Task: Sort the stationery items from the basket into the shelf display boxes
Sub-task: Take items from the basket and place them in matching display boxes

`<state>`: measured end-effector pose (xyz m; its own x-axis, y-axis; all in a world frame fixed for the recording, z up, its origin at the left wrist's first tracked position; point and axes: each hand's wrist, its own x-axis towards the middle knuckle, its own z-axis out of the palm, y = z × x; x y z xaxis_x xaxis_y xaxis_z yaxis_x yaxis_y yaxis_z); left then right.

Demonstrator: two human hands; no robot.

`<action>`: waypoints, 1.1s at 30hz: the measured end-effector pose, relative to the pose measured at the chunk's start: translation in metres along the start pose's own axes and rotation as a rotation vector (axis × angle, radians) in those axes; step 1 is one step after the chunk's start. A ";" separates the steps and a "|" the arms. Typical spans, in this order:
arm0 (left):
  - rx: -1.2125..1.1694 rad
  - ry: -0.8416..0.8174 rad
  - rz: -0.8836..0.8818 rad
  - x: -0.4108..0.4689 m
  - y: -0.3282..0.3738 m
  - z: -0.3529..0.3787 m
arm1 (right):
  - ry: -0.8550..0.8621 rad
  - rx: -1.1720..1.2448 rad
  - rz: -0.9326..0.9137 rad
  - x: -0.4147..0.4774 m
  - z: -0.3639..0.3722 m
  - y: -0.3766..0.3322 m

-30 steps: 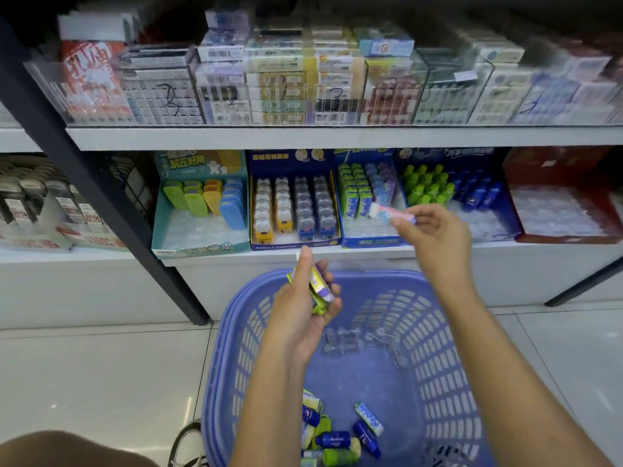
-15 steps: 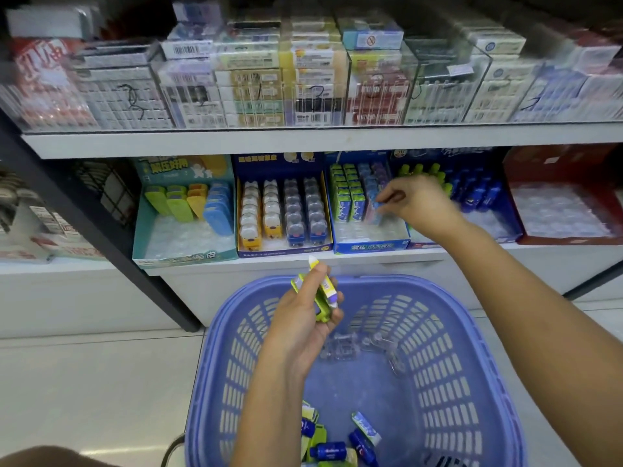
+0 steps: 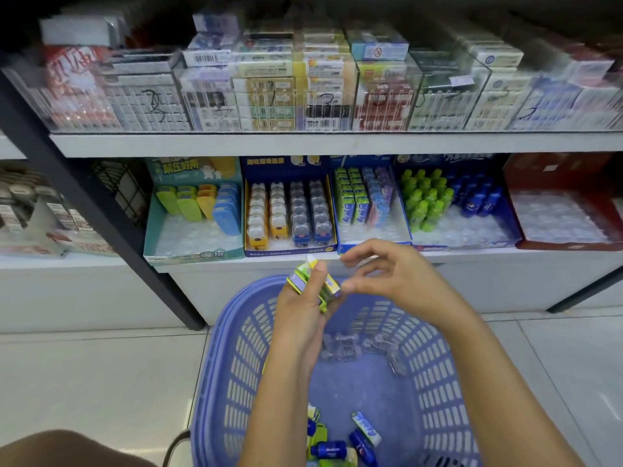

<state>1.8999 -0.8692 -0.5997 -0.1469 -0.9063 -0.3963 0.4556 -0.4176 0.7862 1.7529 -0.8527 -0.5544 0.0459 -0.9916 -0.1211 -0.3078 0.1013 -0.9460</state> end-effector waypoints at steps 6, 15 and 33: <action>0.021 -0.088 -0.022 -0.010 0.004 -0.004 | 0.196 -0.039 -0.086 -0.009 0.043 0.010; -0.085 0.051 -0.136 -0.010 0.011 -0.009 | 0.251 0.856 0.074 -0.001 0.009 0.022; -0.175 -0.043 -0.288 0.011 0.000 0.005 | 0.483 -0.694 -0.128 0.115 -0.100 0.021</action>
<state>1.8937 -0.8793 -0.6017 -0.3261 -0.7565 -0.5670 0.5331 -0.6424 0.5505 1.6562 -0.9726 -0.5582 -0.2417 -0.9336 0.2646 -0.8473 0.0701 -0.5265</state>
